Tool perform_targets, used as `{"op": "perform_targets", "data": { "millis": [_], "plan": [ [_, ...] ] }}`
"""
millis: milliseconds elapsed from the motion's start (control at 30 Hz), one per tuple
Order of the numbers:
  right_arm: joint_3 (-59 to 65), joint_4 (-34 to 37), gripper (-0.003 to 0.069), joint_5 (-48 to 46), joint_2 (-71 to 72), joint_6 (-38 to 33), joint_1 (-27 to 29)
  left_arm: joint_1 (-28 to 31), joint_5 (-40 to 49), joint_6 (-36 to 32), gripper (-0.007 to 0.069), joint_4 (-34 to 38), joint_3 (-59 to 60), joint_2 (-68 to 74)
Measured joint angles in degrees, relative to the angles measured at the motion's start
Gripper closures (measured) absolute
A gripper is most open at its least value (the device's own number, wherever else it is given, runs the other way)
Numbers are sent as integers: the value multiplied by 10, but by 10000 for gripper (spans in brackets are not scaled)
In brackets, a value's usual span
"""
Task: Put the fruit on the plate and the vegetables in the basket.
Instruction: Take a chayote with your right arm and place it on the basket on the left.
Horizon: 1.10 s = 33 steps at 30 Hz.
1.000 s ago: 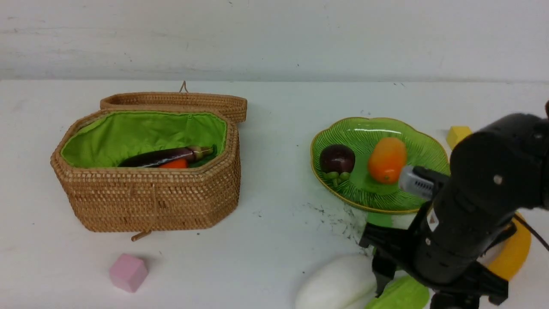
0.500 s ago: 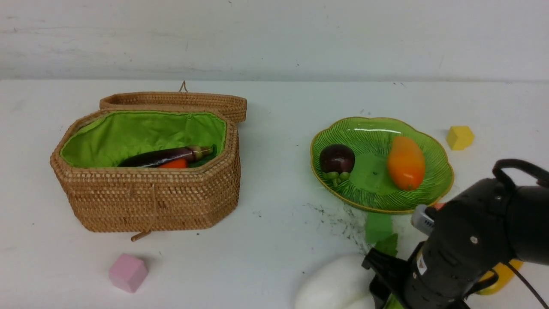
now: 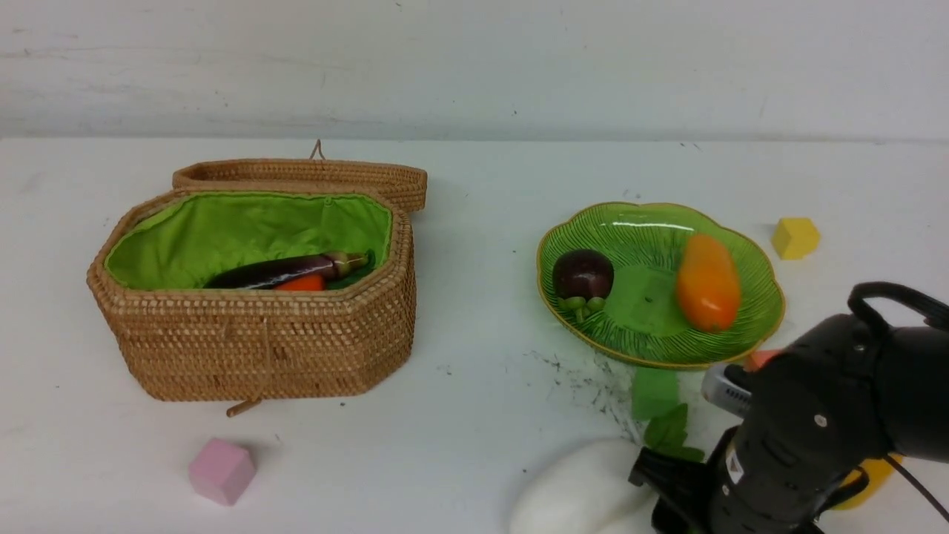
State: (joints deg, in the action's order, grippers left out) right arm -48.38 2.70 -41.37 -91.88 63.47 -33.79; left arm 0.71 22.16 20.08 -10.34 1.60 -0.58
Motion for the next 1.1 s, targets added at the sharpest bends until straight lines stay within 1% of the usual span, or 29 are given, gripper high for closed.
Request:
{"op": "perform_targets", "data": {
  "millis": [100, 233, 300, 400, 433, 467, 500, 533, 600, 733, 800, 833, 867, 967, 1033, 1067, 1100],
  "plan": [
    [0, -15, 181, -1, 34, -1, -1, 0, 0, 0, 434, 0, 0, 0],
    [-1, -52, 181, -1, 109, -5, -2, 0, 0, 0, 428, 0, 0, 0],
    [-15, -74, 181, 3, 146, -28, -2, 0, 0, 0, 425, 0, 0, 0],
    [-58, -97, 181, 25, 184, -87, -2, 0, 0, 0, 419, 0, 0, 0],
    [-62, -97, 181, 28, 186, -93, -2, 0, 0, 0, 419, 0, 0, 0],
    [-94, -99, 181, 48, 190, -141, -2, 0, 0, 0, 417, 0, 0, 0],
    [-109, -100, 181, 53, 191, -153, -2, 0, 0, 0, 417, 0, 0, 0],
    [-153, -96, 181, 72, 184, -203, -2, 0, 0, 0, 414, 0, 0, 0],
    [-206, -85, 181, 88, 164, -264, -2, 0, 0, 0, 410, 0, 0, 0],
    [-321, -34, 181, 104, 84, -378, -2, 0, 0, 0, 406, 0, 0, 0],
    [-401, 34, 181, 106, 11, -467, -2, 0, 0, 0, 405, 0, 1, 0],
    [-408, 40, 181, 106, 4, -475, -3, 0, 0, 0, 405, 0, 1, 0],
    [-454, 90, 181, 107, -42, -535, -6, 0, 0, 0, 404, 0, 1, 0],
    [-554, 196, 181, 108, -144, -673, -23, 0, 0, 0, 403, 0, 1, 0],
    [-619, 252, 181, 110, -204, -766, -38, 0, 0, 0, 403, 0, 1, 0],
    [-637, 273, 181, 110, -230, -793, -45, 0, 0, 0, 403, 0, 1, 0],
    [-667, 294, 181, 110, -261, -834, -53, 0, 0, 0, 403, 0, 1, 0]
  ]
}}
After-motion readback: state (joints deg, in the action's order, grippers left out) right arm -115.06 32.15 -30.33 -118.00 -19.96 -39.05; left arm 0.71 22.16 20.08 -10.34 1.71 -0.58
